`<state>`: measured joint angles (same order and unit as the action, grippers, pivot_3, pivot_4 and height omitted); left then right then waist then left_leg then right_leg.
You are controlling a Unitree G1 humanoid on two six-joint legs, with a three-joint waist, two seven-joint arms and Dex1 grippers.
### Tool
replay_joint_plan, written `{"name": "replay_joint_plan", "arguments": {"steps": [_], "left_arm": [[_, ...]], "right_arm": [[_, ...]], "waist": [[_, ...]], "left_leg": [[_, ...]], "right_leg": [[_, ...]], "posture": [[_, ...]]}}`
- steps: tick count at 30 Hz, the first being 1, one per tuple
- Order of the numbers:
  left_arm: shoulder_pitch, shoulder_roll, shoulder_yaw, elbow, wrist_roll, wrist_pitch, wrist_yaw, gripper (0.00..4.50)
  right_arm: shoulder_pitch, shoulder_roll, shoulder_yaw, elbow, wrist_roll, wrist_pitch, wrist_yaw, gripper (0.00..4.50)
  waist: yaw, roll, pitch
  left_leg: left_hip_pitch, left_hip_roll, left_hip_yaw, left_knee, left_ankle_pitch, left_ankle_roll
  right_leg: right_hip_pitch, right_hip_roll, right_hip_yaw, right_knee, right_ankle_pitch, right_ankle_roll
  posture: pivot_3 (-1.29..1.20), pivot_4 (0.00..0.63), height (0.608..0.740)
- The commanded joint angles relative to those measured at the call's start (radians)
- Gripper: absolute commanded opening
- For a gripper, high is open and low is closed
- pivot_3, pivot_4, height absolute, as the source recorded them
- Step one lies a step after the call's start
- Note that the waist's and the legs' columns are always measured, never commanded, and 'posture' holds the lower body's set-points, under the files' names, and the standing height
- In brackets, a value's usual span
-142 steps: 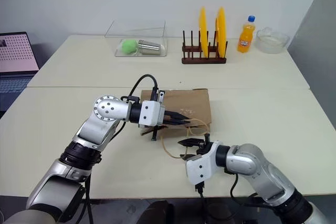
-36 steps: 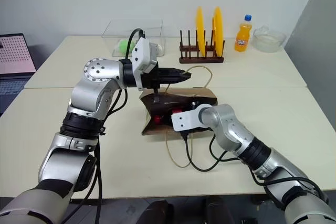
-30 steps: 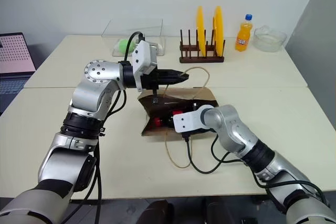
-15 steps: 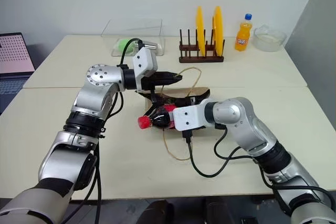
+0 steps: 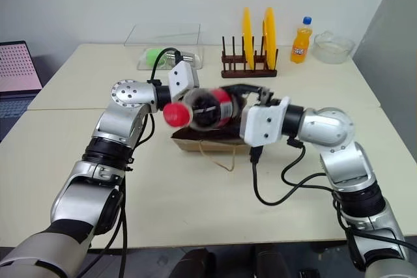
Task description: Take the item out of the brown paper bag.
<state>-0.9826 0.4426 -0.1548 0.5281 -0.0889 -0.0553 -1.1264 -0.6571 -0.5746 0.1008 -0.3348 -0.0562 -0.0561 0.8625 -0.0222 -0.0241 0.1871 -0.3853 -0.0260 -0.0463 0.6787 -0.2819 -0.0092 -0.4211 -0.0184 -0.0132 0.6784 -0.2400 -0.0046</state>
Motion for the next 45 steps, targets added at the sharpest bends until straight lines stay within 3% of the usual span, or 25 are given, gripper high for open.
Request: {"name": "replay_joint_plan", "arguments": {"steps": [1, 6, 11, 20, 29, 31, 34, 40, 45], "left_arm": [[-0.028, 0.001, 0.004, -0.002, 0.003, -0.011, 0.001, 0.00], [-0.031, 0.006, 0.004, 0.000, 0.006, -0.018, -0.002, 0.00], [-0.040, 0.001, 0.007, -0.020, -0.003, -0.002, -0.002, 0.00], [-0.041, -0.005, 0.006, -0.034, -0.003, 0.000, -0.005, 0.00], [-0.036, -0.001, 0.010, -0.033, -0.001, -0.006, 0.002, 0.00], [-0.033, -0.001, 0.010, -0.034, -0.001, -0.007, 0.002, 0.00], [-0.032, -0.001, 0.010, -0.025, -0.001, -0.012, 0.003, 0.00], [-0.034, -0.002, 0.011, -0.010, 0.001, -0.018, 0.006, 0.00], [-0.045, -0.007, 0.018, 0.022, 0.003, -0.031, 0.021, 0.00]], "right_arm": [[-0.021, -0.077, -0.132, -0.027, -0.008, -0.038, -0.058, 2.90], [0.099, -0.314, -0.230, 0.143, -0.120, -0.140, -0.063, 2.90], [0.258, -0.487, -0.133, 0.273, -0.225, -0.200, 0.020, 2.90], [0.146, -0.457, 0.115, 0.536, -0.439, -0.199, 0.029, 2.90], [0.070, -0.412, 0.193, 0.710, -0.416, -0.259, 0.120, 2.90], [0.062, -0.412, 0.187, 0.724, -0.406, -0.261, 0.133, 3.63], [0.058, -0.429, 0.171, 0.707, -0.386, -0.260, 0.158, 4.46], [0.124, -0.523, 0.069, 0.536, -0.241, -0.177, 0.281, 4.46], [0.335, -0.587, -0.209, 0.149, 0.056, 0.089, 0.357, 4.46]], "waist": [[0.002, 0.000, 0.000], [0.013, 0.000, 0.000], [0.019, 0.000, 0.000], [-0.007, 0.001, 0.001], [-0.007, 0.000, 0.000], [-0.007, -0.001, 0.000], [-0.006, -0.001, 0.000], [-0.001, 0.000, 0.000], [0.009, 0.000, 0.001]], "left_leg": [[0.000, 0.000, 0.000, 0.000, 0.000, 0.000], [0.000, 0.000, 0.001, 0.000, 0.000, 0.000], [0.000, 0.001, 0.006, 0.000, 0.000, 0.001], [0.003, 0.002, 0.009, 0.000, 0.000, 0.001], [0.004, 0.002, 0.009, 0.000, 0.000, 0.001], [0.004, 0.002, 0.009, 0.001, 0.000, 0.001], [0.004, 0.002, 0.009, 0.000, 0.000, 0.001], [0.002, 0.002, 0.008, 0.000, 0.000, 0.000], [0.001, 0.002, 0.007, 0.000, 0.000, 0.001]], "right_leg": [[0.000, 0.000, 0.000, 0.000, 0.000, 0.000], [0.000, 0.000, 0.000, -0.001, 0.000, 0.000], [0.000, 0.000, 0.002, -0.001, 0.000, 0.000], [0.000, 0.001, 0.004, 0.000, -0.003, 0.005], [0.002, 0.001, 0.004, 0.000, -0.003, 0.004], [0.002, 0.001, 0.004, 0.000, -0.003, 0.004], [0.002, 0.000, 0.005, 0.001, -0.002, 0.003], [0.001, 0.000, 0.003, 0.000, 0.000, 0.000], [0.001, 0.000, 0.002, 0.000, 0.000, 0.000]], "posture": [[0.00, 0.150, 0.740], [0.00, 0.150, 0.740], [0.00, 0.150, 0.740], [0.00, 0.150, 0.740], [0.00, 0.150, 0.740], [0.00, 0.150, 0.740], [0.00, 0.150, 0.740], [0.00, 0.150, 0.740], [0.00, 0.150, 0.740]]}}
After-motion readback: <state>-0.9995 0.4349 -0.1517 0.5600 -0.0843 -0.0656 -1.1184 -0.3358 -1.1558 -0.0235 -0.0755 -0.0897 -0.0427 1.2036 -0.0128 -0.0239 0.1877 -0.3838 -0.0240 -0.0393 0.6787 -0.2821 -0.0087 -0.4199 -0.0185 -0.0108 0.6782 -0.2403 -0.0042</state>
